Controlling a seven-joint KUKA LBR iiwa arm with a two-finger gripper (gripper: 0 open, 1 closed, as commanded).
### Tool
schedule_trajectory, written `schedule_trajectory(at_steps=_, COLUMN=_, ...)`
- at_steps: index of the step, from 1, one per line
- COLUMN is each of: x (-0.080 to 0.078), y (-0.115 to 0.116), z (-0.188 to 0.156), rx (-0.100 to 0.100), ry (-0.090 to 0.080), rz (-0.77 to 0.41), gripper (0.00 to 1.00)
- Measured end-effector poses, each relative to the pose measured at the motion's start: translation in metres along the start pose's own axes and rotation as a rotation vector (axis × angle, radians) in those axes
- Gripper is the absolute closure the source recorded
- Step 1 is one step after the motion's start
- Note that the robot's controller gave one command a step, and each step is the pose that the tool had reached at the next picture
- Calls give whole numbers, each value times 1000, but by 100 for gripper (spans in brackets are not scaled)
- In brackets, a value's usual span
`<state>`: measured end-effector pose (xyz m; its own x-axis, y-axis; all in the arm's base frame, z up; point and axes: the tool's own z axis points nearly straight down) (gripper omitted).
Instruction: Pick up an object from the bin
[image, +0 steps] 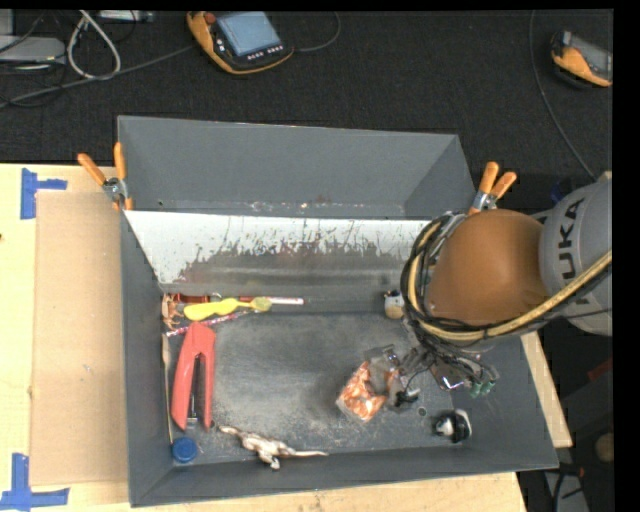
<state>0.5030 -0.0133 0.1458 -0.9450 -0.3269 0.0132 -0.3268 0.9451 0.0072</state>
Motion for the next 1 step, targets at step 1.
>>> schedule_trajectory(at_steps=1, x=2, y=2, z=-30, rx=-5, ry=9, rz=-25, gripper=100)
